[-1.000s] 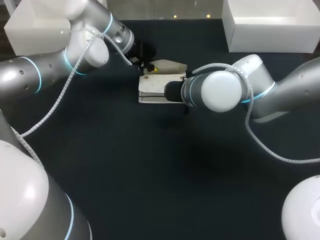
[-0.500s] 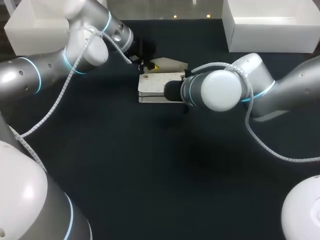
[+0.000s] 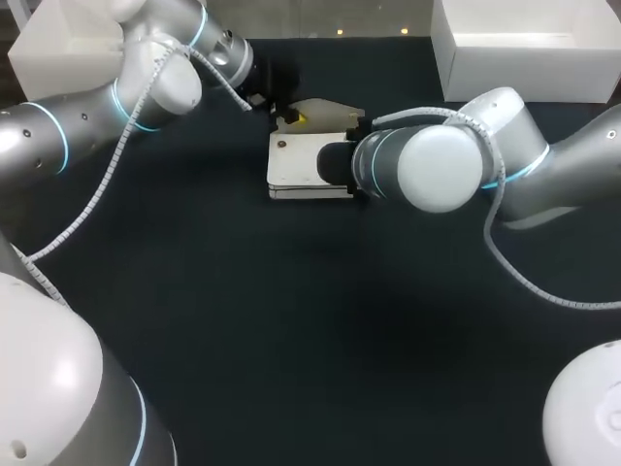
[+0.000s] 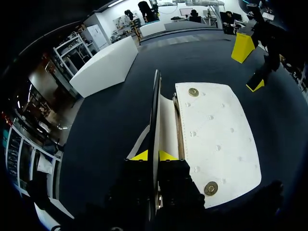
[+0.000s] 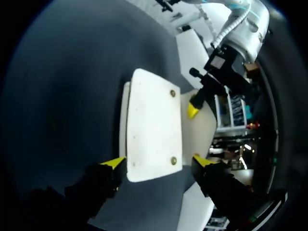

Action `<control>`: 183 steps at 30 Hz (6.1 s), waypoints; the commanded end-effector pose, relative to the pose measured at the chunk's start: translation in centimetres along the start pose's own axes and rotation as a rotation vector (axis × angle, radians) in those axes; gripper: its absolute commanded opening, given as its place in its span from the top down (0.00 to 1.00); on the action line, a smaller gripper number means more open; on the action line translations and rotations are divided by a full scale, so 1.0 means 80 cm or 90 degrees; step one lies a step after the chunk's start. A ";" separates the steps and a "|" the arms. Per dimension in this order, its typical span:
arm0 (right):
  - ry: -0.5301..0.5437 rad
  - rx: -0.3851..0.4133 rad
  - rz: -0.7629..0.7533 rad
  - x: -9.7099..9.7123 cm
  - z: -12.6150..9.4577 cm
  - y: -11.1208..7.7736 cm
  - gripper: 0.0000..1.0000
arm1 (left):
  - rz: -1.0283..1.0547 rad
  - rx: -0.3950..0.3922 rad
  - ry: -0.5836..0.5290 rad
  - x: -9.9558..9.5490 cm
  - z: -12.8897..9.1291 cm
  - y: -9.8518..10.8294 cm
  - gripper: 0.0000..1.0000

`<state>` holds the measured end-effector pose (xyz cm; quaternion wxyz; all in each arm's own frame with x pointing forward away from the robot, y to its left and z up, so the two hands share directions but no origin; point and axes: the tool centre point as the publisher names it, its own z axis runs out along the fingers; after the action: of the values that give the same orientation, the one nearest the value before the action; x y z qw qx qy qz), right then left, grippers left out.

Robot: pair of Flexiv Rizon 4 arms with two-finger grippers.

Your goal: Pick up the bag, open it, inspect its contents, close it, and place it on the opposite side

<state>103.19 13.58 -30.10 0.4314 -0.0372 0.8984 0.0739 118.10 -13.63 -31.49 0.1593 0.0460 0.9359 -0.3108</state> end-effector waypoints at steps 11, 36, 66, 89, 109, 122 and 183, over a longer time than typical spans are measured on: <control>-0.214 0.042 -0.021 -0.034 -0.051 -0.005 0.81 | 0.000 0.010 0.021 0.004 -0.077 -0.047 1.00; -0.219 0.058 -0.048 -0.083 -0.096 -0.001 1.00 | 0.005 -0.017 0.036 0.041 -0.120 -0.081 1.00; -0.156 0.051 -0.074 -0.093 -0.039 0.026 1.00 | -0.035 -0.005 0.041 0.052 -0.148 -0.096 1.00; -0.085 0.047 -0.062 -0.095 -0.008 0.023 1.00 | -0.025 0.006 0.022 0.055 -0.144 -0.093 1.00; 0.005 0.068 -0.060 -0.071 0.000 0.020 1.00 | -0.037 0.036 0.000 0.053 -0.142 -0.090 1.00; 0.007 0.058 -0.037 -0.054 -0.004 0.020 1.00 | -0.044 0.038 0.004 0.048 -0.141 -0.097 1.00; -0.015 0.063 -0.024 -0.058 0.019 0.016 1.00 | -0.106 0.079 0.054 0.056 -0.136 -0.101 1.00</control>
<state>106.96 14.91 -27.01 0.4434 -0.0320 0.8955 0.0218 109.59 -13.73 -20.09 0.0878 -0.0069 0.9231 -0.3743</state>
